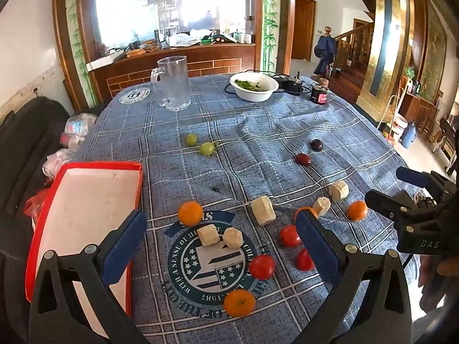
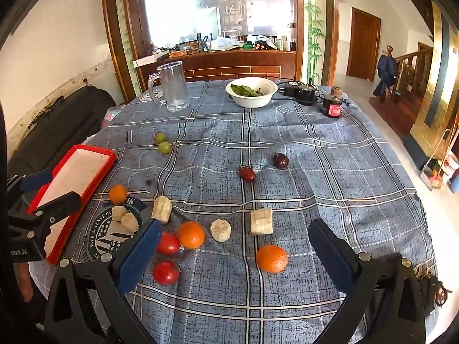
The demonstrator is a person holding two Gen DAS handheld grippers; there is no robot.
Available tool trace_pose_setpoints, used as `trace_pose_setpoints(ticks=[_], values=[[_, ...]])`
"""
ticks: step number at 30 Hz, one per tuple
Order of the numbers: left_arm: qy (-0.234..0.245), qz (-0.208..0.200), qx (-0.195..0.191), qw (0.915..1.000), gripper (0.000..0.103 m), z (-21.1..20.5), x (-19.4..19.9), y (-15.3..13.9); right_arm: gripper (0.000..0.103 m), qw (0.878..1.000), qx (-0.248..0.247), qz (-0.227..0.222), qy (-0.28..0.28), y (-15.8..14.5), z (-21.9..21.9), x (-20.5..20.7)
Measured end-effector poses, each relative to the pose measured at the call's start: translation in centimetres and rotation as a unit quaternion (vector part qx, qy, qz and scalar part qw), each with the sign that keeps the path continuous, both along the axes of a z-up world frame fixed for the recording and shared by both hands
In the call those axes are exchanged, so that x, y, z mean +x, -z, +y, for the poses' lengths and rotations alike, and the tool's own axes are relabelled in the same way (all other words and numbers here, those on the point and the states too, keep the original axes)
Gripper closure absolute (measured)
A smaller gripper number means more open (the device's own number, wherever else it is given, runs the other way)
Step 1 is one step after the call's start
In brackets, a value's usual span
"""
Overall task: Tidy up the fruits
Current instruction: 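Grasp the small mandarin with the left tool while the right tool grasps a beige cork block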
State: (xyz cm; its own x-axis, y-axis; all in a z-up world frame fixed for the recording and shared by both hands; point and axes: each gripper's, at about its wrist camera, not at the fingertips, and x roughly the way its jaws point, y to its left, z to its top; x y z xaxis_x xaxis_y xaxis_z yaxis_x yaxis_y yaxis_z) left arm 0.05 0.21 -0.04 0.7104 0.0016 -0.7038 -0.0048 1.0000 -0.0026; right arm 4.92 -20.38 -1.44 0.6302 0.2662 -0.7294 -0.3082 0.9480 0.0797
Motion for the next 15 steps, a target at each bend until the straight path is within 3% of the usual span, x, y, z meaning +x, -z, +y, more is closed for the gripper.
trace_pose_setpoints(ticks=[6,15], values=[[-0.011,0.011,-0.01,0.9998,0.0,1.5,-0.3,0.2,0.0,1.0,0.001,0.001,-0.001,0.1,0.1,0.1],[-0.01,0.028,-0.017,0.9994,0.0,0.3,-0.1,1.3,0.0,1.0,-0.003,0.008,-0.005,0.7,-0.1,-0.2]])
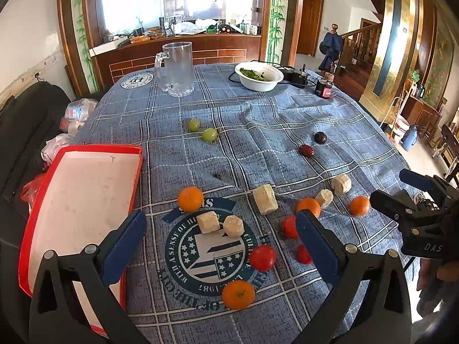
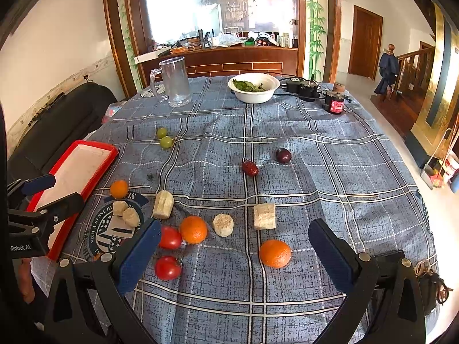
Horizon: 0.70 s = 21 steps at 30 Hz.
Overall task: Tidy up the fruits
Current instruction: 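Grasp the small mandarin with the left tool while the right tool grasps a beige cork block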
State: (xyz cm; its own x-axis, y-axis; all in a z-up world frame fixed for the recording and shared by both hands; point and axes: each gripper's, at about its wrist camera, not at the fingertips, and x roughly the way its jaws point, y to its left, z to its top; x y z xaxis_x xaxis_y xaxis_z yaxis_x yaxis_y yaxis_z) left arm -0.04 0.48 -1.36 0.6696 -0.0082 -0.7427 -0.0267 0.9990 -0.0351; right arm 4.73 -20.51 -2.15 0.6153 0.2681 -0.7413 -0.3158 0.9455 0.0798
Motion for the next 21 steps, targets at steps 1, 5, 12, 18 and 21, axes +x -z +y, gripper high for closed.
trace_pose_setpoints(ticks=[1,5,12,18,21], values=[[-0.001,0.003,-0.002,1.0,0.0,0.0,0.0,0.1,0.0,1.0,-0.001,0.001,-0.001,0.0,-0.1,-0.1],[-0.005,0.006,-0.003,1.0,0.0,-0.5,-0.2,0.3,0.0,1.0,-0.003,0.004,-0.003,0.2,-0.6,-0.2],[-0.007,0.016,-0.014,0.9998,0.0,-1.4,-0.3,0.7,0.0,1.0,-0.008,0.006,-0.01,0.3,-1.3,-0.4],[-0.015,0.03,-0.023,0.9992,0.0,-1.8,-0.3,1.4,0.0,1.0,-0.008,0.009,-0.016,0.5,-1.9,-0.4],[-0.017,0.036,-0.021,0.999,0.0,-2.0,-0.3,1.7,0.0,1.0,-0.007,0.012,-0.019,0.6,-2.1,-0.3]])
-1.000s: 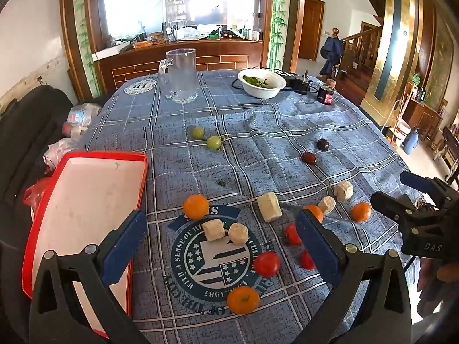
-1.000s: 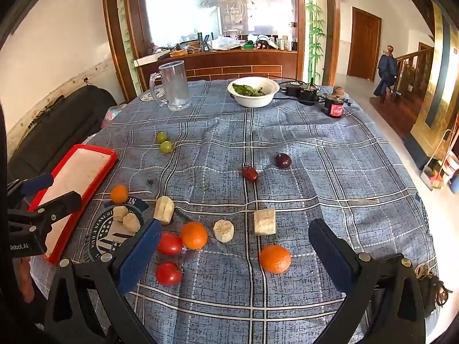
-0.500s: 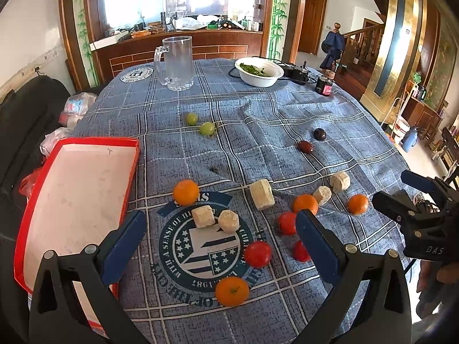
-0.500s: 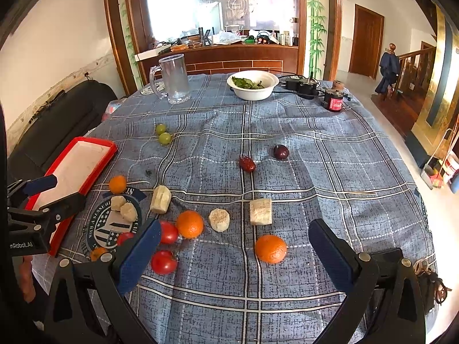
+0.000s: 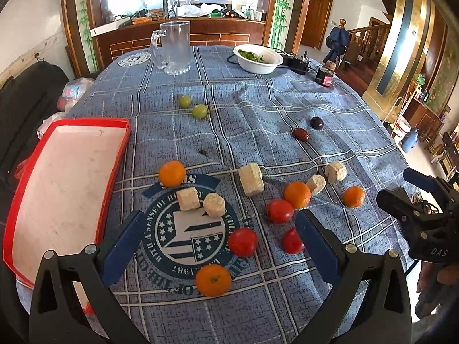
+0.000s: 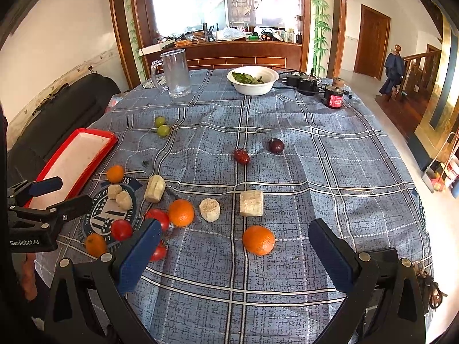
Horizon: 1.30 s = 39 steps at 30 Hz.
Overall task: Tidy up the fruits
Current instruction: 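Grasp the small mandarin with the left tool while the right tool grasps a beige cork block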
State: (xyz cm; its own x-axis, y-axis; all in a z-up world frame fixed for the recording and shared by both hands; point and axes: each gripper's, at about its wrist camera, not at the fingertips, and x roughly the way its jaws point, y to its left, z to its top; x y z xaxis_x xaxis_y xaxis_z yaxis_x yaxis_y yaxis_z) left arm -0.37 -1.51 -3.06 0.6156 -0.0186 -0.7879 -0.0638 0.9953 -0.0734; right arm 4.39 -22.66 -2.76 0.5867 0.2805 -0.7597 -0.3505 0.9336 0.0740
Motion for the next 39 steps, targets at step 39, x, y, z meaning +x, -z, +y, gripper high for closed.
trace_pose_setpoints(ticks=[39], values=[[-0.023,0.078,-0.092,0.9924,0.0,4.9,-1.6,4.1,0.005,0.998,0.013,0.058,-0.002,2.1,-0.2,0.6]])
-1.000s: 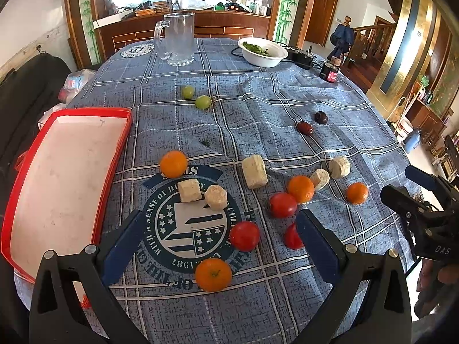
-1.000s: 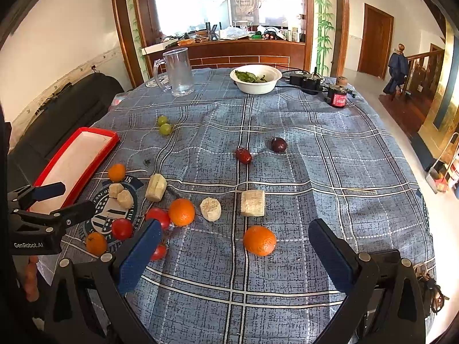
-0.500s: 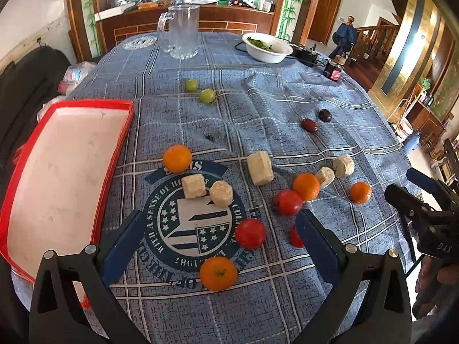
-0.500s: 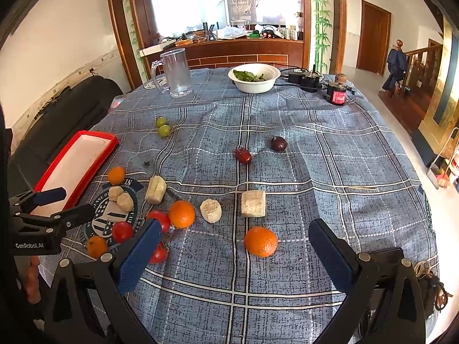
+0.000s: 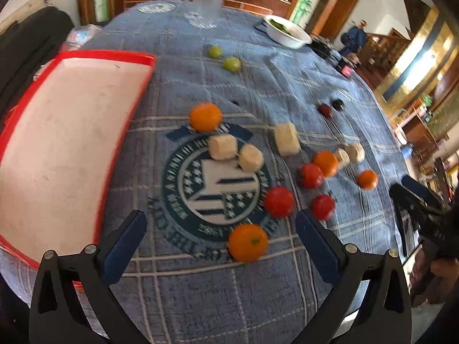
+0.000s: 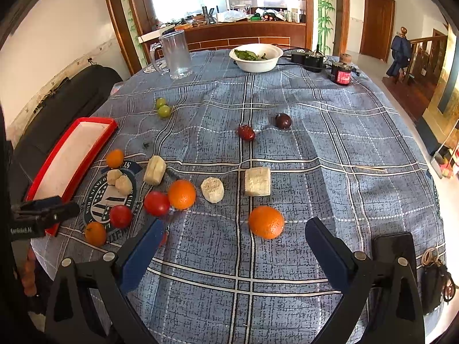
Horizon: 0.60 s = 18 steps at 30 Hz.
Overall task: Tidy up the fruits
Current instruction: 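Grasp the small mandarin with the left tool while the right tool grasps a beige cork block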
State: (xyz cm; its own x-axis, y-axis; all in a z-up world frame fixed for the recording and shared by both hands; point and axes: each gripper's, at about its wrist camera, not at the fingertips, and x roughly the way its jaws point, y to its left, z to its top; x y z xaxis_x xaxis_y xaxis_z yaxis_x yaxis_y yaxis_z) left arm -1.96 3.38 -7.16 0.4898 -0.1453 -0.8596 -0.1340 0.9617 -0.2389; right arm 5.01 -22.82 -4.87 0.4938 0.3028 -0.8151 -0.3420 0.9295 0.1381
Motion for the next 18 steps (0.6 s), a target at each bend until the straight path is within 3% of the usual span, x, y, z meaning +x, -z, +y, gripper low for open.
trace_pose_setpoints(ticks=[6,12,15,18], values=[[0.056,0.002,0.004,0.9984,0.0,-2.3,0.3,0.5,0.024,0.999,0.017,0.036,0.012,0.7,-0.9,0.4],[0.078,0.04,0.017,0.9961,0.025,-3.3,0.4,2.4,0.034,0.996,0.03,0.073,0.043,2.1,-3.0,0.9],[0.09,0.056,0.014,0.9942,0.047,-3.8,0.5,3.2,0.045,0.994,0.036,0.091,0.054,2.9,-3.7,1.4],[0.092,0.055,0.019,0.994,0.058,-3.7,0.3,3.2,0.055,0.992,0.041,0.102,0.056,3.4,-3.8,2.2]])
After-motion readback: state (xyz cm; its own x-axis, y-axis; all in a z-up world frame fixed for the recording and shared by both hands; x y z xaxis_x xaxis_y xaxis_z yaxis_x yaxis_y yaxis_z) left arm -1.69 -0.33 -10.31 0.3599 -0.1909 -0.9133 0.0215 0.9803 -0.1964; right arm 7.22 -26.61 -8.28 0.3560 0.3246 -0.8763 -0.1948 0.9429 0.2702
